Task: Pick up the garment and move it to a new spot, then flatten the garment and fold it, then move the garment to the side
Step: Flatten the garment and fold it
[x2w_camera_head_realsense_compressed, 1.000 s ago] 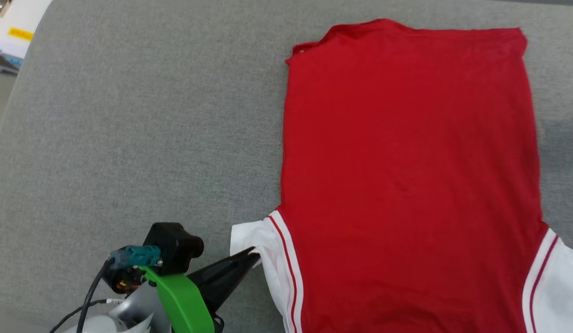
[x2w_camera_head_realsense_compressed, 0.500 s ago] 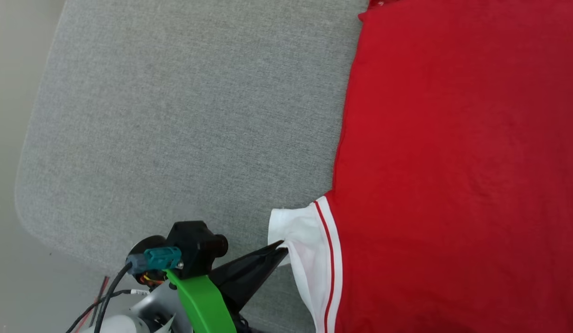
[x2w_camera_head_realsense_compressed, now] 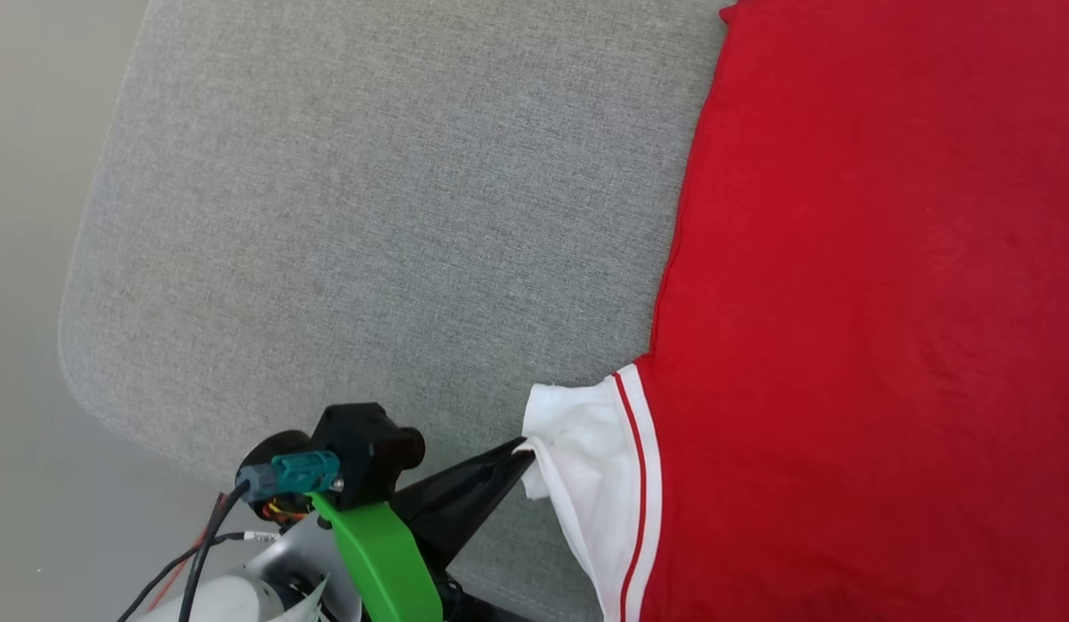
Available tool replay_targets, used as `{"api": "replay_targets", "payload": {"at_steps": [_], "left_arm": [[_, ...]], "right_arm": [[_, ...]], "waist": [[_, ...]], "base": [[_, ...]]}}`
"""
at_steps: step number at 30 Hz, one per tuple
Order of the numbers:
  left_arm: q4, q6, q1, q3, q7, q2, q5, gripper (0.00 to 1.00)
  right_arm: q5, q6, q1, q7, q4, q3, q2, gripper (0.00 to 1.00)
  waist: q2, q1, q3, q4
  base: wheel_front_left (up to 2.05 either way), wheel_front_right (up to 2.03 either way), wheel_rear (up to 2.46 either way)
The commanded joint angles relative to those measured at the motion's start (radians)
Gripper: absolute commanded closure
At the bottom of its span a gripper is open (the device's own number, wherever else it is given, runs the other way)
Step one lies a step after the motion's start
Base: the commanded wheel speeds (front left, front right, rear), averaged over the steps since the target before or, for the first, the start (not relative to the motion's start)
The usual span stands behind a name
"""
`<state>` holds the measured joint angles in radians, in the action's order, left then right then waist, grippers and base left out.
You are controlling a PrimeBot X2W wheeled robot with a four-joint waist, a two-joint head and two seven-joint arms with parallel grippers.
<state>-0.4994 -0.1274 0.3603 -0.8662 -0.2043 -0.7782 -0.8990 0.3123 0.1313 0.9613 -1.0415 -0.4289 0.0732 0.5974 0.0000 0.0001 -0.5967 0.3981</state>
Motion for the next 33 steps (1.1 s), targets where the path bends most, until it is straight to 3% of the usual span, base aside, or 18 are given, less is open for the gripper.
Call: {"api": "replay_targets", "payload": {"at_steps": [1, 10, 19, 33], "left_arm": [[0.0, 0.002, 0.026, 0.006, 0.004, 0.008, 0.002, 1.0], [0.002, -0.016, 0.027, 0.012, -0.01, 0.002, -0.007, 1.0], [-0.005, -0.041, 0.006, 0.023, -0.027, -0.032, -0.027, 1.0], [0.027, -0.093, -0.083, 0.058, 0.006, -0.062, -0.106, 1.0]], "right_arm": [[-0.002, -0.001, -0.036, -0.003, -0.024, -0.012, -0.011, 1.0], [-0.001, -0.001, -0.095, 0.036, -0.05, -0.004, 0.004, 1.0], [-0.01, -0.001, -0.234, 0.021, -0.075, 0.076, -0.039, 1.0], [0.074, -0.001, -0.619, 0.017, 0.128, 0.119, -0.113, 1.0]], "waist": [[0.0, -0.0001, 0.006, -0.005], [0.0, -0.0001, 0.085, -0.043], [0.0, -0.0001, 0.208, -0.113], [0.0, -0.0001, 0.412, -0.248]], "base": [[0.0, 0.0, 0.0], [0.0, 0.0, 0.0], [0.0, 0.0, 0.0], [0.0, 0.0, 0.0]]}}
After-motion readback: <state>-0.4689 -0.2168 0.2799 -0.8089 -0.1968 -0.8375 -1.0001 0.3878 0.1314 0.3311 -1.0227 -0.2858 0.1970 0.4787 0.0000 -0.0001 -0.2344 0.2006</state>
